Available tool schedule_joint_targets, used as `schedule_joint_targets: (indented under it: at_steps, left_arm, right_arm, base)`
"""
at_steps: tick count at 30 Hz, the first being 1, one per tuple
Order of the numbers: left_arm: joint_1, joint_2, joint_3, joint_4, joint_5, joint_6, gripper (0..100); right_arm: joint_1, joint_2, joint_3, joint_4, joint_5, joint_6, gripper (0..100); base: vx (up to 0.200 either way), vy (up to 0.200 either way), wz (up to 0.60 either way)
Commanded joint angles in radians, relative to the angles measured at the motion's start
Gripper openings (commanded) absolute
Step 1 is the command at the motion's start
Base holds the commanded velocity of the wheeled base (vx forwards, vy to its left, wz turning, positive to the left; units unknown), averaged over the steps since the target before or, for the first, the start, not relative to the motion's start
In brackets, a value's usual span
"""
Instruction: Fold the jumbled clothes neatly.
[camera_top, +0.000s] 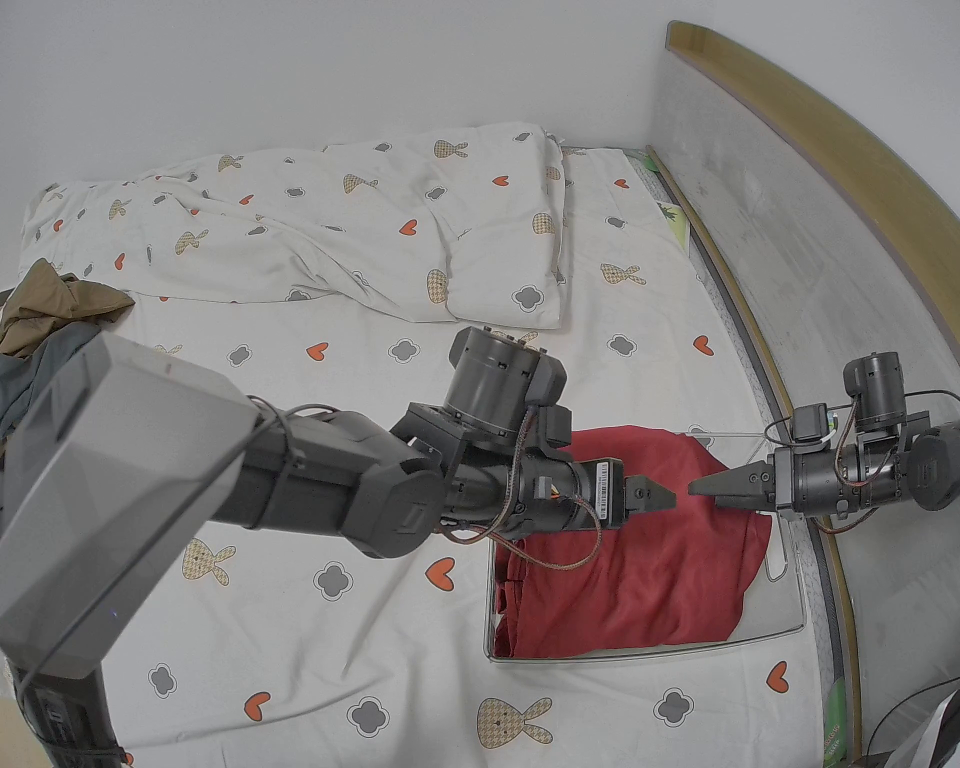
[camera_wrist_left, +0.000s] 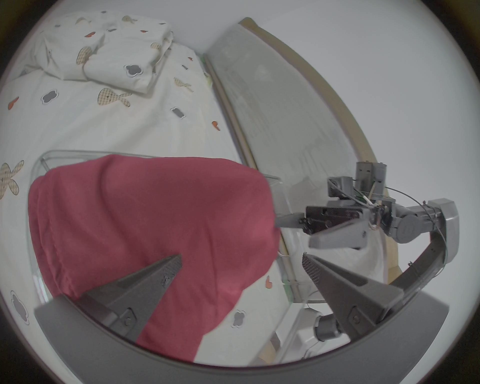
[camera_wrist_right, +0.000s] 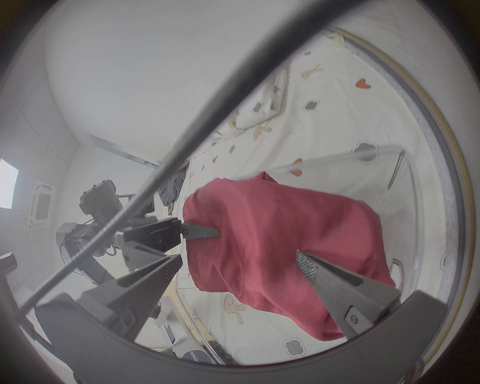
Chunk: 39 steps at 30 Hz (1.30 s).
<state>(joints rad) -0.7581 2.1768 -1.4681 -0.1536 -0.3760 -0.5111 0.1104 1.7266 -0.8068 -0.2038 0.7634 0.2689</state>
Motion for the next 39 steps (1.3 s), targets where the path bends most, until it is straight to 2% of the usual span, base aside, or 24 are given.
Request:
schedule_joint_targets:
  at_steps: [1,5,15,26,32,35,36,39]
  left_arm:
    - [0.034,0.12,-0.054,0.0,0.005,0.005,100]
    - [0.056,0.164,-0.09,0.003,0.005,0.006,100]
    - [0.071,0.209,-0.123,0.003,0.005,0.006,100]
    - [0.068,0.17,-0.1,0.003,0.005,0.005,100]
    - [0.06,0.038,-0.044,0.003,0.006,0.005,100]
    - [0.04,-0.115,0.026,0.003,0.006,0.005,100]
    - [0.04,-0.115,0.026,0.003,0.006,0.005,100]
    - [0.017,-0.253,0.091,0.005,0.006,0.006,100]
  right_arm:
    - [0.006,0.09,-0.005,-0.003,0.002,0.0,100]
    - [0.005,0.125,-0.006,-0.025,0.001,-0.01,100]
    - [-0.02,0.243,-0.005,-0.207,-0.012,-0.008,100]
    - [-0.069,0.243,0.009,-0.215,-0.012,-0.01,100]
    - [-0.063,0.085,0.058,-0.212,-0.004,0.001,100]
    - [-0.049,-0.105,0.109,-0.206,-0.003,0.024,100]
    - [-0.049,-0.105,0.109,-0.206,-0.003,0.024,100]
    - [-0.021,-0.275,0.149,-0.204,0.002,0.119,100]
  base:
    - [0.0,0.0,0.0]
    - [0.0,0.0,0.0]
    - [0.0,0.0,0.0]
    - [0.0,0.0,0.0]
    - [0.0,0.0,0.0]
    - [0.0,0.0,0.0]
    - [0.0,0.0,0.0]
    - [0.0,0.0,0.0]
